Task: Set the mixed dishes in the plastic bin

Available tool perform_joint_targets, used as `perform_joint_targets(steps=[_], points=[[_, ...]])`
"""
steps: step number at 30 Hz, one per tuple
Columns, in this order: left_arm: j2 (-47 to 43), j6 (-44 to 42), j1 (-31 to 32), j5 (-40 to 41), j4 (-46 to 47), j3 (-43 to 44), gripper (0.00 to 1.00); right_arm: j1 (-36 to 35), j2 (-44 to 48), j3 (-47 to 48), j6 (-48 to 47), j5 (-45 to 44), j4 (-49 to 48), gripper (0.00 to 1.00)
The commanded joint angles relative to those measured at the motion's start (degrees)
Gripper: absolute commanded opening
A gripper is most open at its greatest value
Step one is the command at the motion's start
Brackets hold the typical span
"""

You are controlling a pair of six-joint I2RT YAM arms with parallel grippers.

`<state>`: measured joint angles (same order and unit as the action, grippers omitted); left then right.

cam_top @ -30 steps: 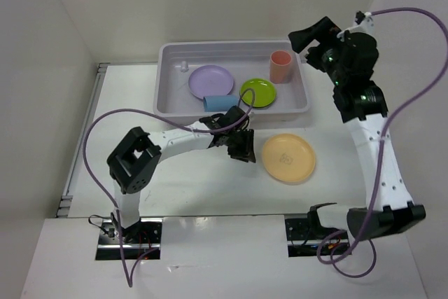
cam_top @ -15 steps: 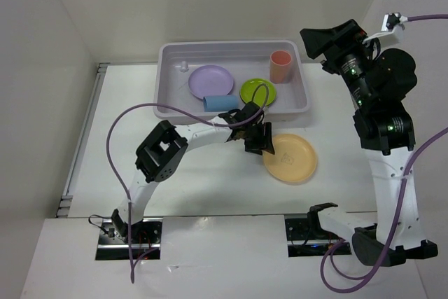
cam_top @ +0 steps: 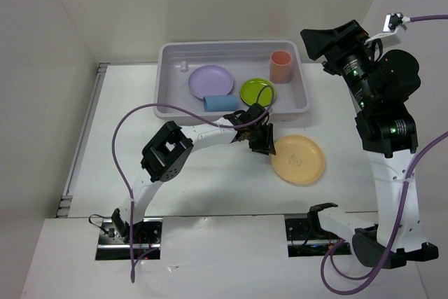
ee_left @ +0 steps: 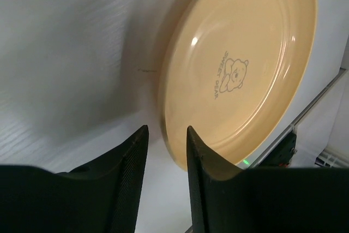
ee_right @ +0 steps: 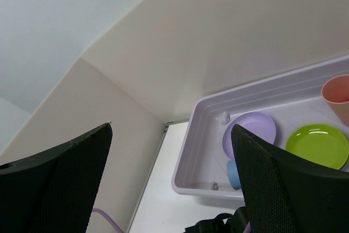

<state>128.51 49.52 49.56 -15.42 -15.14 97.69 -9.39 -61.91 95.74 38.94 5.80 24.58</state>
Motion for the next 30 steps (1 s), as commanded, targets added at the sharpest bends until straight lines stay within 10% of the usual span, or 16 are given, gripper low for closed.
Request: perform_joint_targets(steps=[1,14,30], points=[[3.3,0.5,0.2,-2.6,-1.1,1.5,0.41,-0.5,1.3,3.0,0.3,1.3,0.1,0.93],[4.5,1.0,0.2,-2.0,0.1,0.0,0.2,-0.5,3.4,3.5,0.9,1.3,0.1,0.93],[7.9,-1.4,2.9,7.2,-10.8,9.5,0.24,-0.5,3.9,1.9,1.4,0.8,0.1,0.93]])
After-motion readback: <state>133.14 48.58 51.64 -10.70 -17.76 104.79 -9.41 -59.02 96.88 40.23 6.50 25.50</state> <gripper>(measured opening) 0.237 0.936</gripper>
